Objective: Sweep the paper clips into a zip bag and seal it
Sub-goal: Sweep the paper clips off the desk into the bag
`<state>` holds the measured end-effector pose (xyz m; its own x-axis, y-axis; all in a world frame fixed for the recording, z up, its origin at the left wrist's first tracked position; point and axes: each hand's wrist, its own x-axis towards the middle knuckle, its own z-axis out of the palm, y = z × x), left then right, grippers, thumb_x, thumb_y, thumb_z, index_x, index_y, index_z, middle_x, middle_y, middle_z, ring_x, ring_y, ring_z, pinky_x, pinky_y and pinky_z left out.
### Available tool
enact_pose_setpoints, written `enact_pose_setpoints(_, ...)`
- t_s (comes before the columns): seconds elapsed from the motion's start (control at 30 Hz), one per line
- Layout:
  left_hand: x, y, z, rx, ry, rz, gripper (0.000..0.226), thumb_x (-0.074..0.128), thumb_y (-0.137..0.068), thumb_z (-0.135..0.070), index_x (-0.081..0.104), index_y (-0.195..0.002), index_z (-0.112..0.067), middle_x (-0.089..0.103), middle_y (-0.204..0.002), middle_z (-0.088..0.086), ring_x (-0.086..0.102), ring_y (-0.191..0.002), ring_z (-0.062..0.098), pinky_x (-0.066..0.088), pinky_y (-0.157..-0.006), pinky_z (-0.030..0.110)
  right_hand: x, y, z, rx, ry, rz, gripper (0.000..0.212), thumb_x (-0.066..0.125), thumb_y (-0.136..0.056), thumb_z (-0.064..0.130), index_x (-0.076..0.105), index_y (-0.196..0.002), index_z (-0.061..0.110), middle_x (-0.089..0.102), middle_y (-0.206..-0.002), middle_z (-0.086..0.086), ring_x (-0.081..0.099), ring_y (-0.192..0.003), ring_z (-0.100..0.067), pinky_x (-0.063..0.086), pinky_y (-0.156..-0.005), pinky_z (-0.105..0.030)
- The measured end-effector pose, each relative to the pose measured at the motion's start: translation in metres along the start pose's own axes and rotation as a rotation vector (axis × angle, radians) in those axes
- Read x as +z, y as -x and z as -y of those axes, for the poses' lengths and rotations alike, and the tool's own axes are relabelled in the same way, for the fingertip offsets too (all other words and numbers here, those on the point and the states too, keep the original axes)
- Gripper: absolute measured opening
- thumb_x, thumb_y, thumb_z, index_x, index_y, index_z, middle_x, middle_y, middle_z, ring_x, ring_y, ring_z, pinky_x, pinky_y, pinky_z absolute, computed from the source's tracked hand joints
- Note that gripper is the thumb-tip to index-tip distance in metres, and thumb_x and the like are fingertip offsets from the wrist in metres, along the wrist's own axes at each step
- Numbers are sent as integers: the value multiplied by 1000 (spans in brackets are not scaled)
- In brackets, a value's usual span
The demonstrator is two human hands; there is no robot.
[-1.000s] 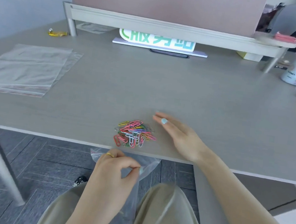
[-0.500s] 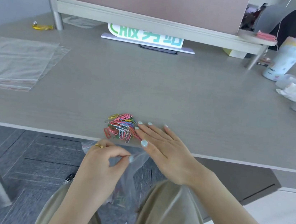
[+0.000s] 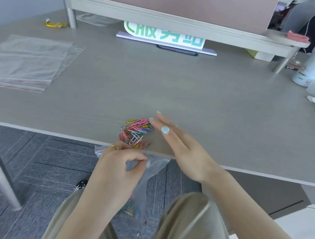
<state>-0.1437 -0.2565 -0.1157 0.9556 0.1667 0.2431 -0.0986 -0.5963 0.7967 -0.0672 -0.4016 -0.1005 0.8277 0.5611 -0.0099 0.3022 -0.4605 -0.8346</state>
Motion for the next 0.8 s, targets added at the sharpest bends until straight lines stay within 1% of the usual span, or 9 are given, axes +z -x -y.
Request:
enact_pose_setpoints(0.07,0,1,1,-1,-12,5,15,65,-76,-10,69,-69,-22,59,-85,-12,51,-88,-2,30,-74,-2,-1,-21,-2,3,104,13,44,22,-98,41,35,-139,32,20,-153,16,11,-139,7,2,-116,-21)
enact_pose_setpoints(0.13,1,2,2,-9,-28,6,13,65,-76,-11,69,-69,-22,59,-87,-10,51,-91,1,30,-76,-1,3,-39,-6,-12,307,56,47,18,-99,39,28,-142,26,17,-155,11,9,-141,1,0,-115,-22)
enact_pose_setpoints(0.2,-1,2,1,-15,-38,-6,12,66,-76,-12,70,-69,-22,59,-87,-10,52,-91,3,30,-76,0,5,-46,-11,-27,457,85,48,15,-98,40,23,-144,26,15,-155,12,6,-142,-1,-2,-117,-26)
enact_pose_setpoints(0.3,-4,1,0,-33,-37,-26,12,65,-77,-13,70,-70,-22,58,-86,-12,53,-90,6,30,-74,0,5,-39,-11,-64,503,122,49,14,-97,43,18,-144,30,13,-155,17,2,-142,1,-3,-118,-30)
enact_pose_setpoints(0.43,-2,2,1,-45,-65,-34,10,65,-77,-15,70,-73,-22,59,-89,-3,53,-91,12,31,-73,1,10,-19,-11,-107,600,174,51,11,-96,46,12,-145,30,7,-155,18,-3,-142,0,-7,-117,-31)
enact_pose_setpoints(0.53,0,3,0,-55,-74,-40,9,65,-76,-14,71,-73,-20,58,-88,-2,54,-90,15,32,-71,4,14,-8,-12,-140,631,151,58,5,-91,51,10,-145,31,7,-155,19,-4,-142,0,-8,-116,-29)
enact_pose_setpoints(0.6,0,3,0,-57,-75,-44,10,65,-76,-13,71,-74,-21,58,-88,-2,54,-89,14,33,-70,4,17,-2,-13,-162,632,138,64,0,-88,56,10,-145,31,7,-155,19,-4,-142,2,-9,-116,-28)
enact_pose_setpoints(0.7,-2,4,-2,-50,-49,-52,13,63,-78,-14,71,-76,-24,58,-88,-2,54,-88,11,32,-69,-1,22,7,-12,-185,570,117,69,-3,-83,56,11,-145,28,9,-155,16,-3,-139,8,-9,-116,-25)
enact_pose_setpoints(0.8,-2,6,-5,-30,-27,-40,10,62,-78,-15,71,-76,-20,59,-85,-1,54,-87,11,33,-70,2,27,15,-8,-188,459,116,70,0,-84,56,14,-145,27,14,-155,14,1,-139,9,-8,-117,-24)
